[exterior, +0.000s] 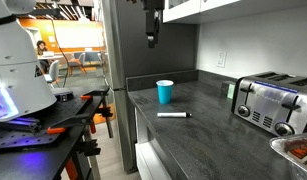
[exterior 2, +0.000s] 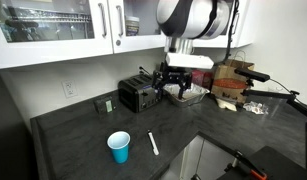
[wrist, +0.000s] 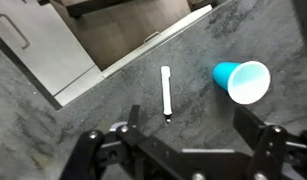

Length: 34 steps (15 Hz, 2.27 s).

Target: Pick the marker on the counter and put it in the cup

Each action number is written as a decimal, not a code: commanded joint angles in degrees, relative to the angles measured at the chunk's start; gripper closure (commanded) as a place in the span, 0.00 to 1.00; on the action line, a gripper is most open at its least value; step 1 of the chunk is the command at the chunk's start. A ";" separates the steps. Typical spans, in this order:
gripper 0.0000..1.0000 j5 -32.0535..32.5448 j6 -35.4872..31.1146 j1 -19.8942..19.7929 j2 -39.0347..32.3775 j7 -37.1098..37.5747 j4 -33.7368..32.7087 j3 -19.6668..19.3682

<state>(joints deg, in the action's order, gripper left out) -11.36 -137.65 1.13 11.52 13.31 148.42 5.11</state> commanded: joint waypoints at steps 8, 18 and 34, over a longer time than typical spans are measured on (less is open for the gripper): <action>0.00 10.06 -4.81 5.17 -40.28 13.56 -21.84 -2.90; 0.00 3.87 -4.41 4.09 -57.22 7.64 -37.13 -2.43; 0.58 2.58 -4.49 2.43 -60.18 -1.65 -38.20 -2.10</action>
<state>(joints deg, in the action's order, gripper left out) -7.96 -143.53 3.52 -48.09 12.44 111.60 3.09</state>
